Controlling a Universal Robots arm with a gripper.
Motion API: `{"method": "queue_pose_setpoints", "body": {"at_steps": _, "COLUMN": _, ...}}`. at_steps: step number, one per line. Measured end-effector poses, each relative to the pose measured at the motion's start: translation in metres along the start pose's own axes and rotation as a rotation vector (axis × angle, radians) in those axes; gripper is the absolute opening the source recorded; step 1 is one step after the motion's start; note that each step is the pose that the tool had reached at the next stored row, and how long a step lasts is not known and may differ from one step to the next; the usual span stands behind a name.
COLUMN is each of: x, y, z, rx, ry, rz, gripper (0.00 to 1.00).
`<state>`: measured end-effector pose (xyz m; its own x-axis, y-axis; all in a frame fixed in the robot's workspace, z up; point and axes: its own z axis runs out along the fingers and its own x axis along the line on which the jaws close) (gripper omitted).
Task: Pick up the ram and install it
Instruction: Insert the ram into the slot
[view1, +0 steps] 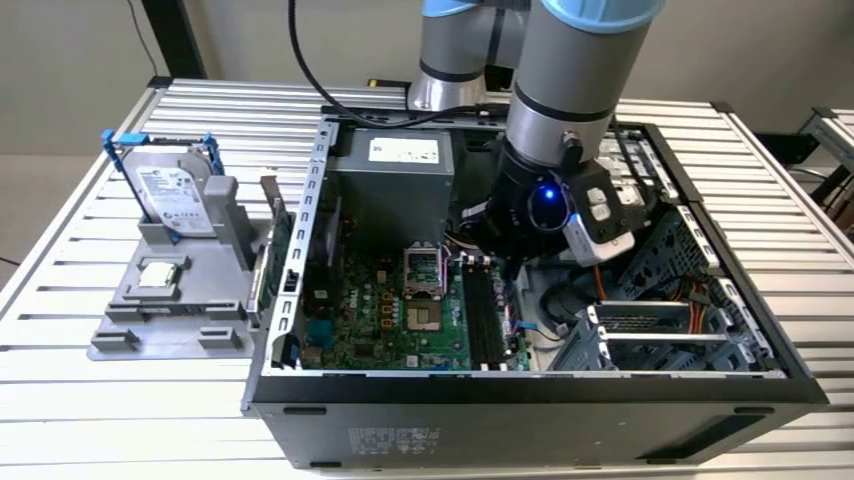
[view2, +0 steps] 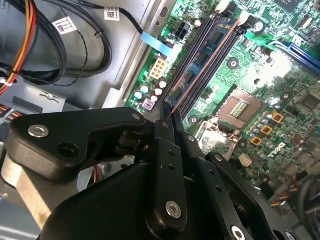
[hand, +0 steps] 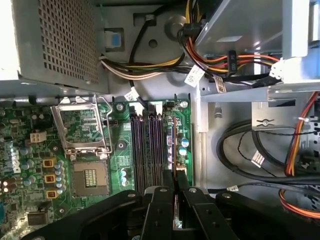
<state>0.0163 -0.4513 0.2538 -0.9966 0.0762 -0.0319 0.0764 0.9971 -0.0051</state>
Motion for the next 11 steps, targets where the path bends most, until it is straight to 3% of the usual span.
{"method": "queue_pose_setpoints", "body": {"at_steps": 11, "x": 0.0019, "y": -0.0001, "z": 0.0098, "rx": -0.0001, "ry": 0.0021, "rz": -0.003, "gripper": 0.00}}
